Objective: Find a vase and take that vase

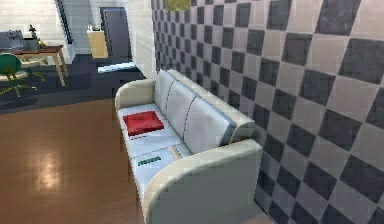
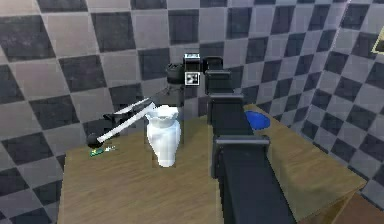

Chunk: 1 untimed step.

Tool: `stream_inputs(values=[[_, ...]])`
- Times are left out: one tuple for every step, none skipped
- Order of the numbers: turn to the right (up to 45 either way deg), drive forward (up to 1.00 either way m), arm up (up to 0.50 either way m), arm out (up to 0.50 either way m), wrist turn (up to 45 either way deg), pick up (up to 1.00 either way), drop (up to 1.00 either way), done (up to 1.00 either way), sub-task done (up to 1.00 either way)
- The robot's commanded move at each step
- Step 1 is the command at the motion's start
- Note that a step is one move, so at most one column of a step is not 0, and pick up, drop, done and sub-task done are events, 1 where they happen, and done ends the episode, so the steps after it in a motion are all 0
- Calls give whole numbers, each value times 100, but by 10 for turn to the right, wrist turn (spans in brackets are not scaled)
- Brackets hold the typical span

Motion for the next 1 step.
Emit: stream_inputs(values=[[0, 0, 0, 0, 450, 0, 0, 0, 0]])
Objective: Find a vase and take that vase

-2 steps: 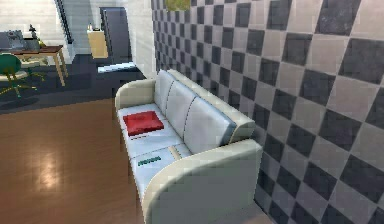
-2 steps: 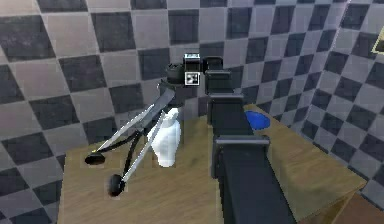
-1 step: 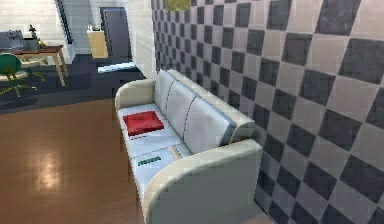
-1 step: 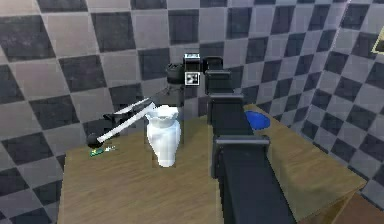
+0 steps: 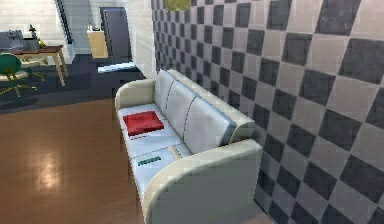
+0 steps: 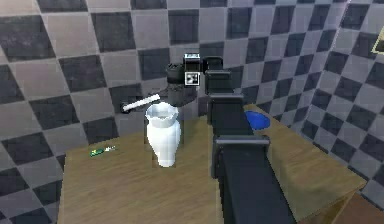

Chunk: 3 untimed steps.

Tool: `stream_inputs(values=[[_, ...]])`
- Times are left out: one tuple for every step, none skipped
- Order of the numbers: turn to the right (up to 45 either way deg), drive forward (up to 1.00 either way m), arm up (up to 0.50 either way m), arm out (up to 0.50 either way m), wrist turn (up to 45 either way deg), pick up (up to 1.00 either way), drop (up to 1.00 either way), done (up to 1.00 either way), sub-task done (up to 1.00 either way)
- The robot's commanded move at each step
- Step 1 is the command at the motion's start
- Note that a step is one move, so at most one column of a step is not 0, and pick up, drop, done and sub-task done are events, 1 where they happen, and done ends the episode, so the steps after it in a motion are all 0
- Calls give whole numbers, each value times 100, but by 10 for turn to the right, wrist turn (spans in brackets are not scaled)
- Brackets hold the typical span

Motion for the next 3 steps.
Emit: stream_inputs(values=[[0, 0, 0, 0, 210, 0, 0, 0, 0], [0, 0, -20, 0, 0, 0, 0, 0, 0], [0, 0, 0, 0, 0, 100, 0, 0, 0]])
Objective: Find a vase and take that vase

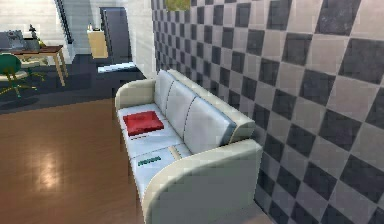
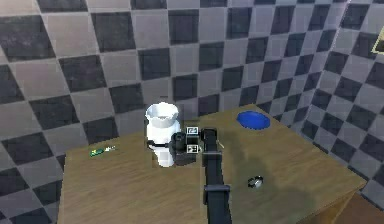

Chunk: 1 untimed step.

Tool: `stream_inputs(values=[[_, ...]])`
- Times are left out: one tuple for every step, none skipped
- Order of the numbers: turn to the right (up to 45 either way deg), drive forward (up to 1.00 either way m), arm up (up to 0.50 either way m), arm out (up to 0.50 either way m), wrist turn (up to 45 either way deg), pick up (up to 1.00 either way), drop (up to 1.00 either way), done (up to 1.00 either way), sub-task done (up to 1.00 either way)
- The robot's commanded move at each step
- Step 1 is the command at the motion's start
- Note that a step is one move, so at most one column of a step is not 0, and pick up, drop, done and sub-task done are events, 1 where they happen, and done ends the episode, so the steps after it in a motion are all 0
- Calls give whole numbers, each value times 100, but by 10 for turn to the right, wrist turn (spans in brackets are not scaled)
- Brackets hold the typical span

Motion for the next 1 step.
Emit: stream_inputs(values=[[0, 0, 10, 0, 0, 0, 0, 0, 0]])
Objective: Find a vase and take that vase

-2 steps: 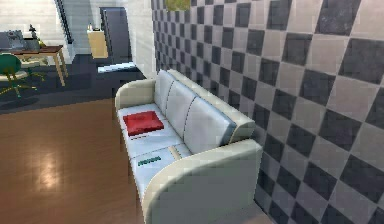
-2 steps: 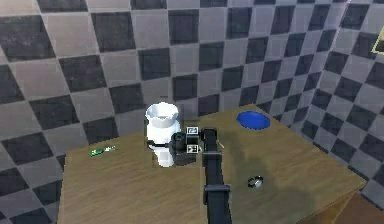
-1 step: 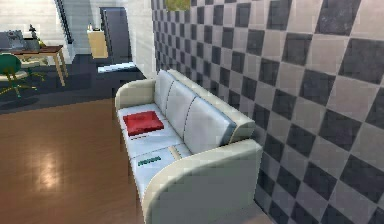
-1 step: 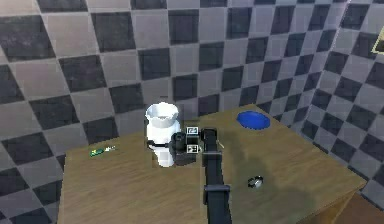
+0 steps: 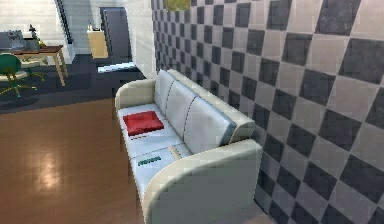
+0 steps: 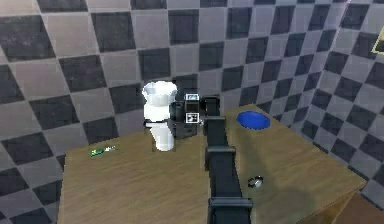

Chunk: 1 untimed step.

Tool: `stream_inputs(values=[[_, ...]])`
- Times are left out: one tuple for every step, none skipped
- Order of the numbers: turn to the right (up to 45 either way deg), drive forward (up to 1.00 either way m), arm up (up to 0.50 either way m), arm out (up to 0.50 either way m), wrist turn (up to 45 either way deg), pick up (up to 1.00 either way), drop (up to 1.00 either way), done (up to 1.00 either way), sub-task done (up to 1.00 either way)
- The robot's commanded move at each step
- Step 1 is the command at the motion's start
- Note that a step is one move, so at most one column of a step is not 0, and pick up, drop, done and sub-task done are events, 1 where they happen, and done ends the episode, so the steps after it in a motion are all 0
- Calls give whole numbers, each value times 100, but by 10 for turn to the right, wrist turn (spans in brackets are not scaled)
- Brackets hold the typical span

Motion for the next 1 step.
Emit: stream_inputs(values=[[0, 0, 0, 0, 0, 0, 0, 100, 0]])
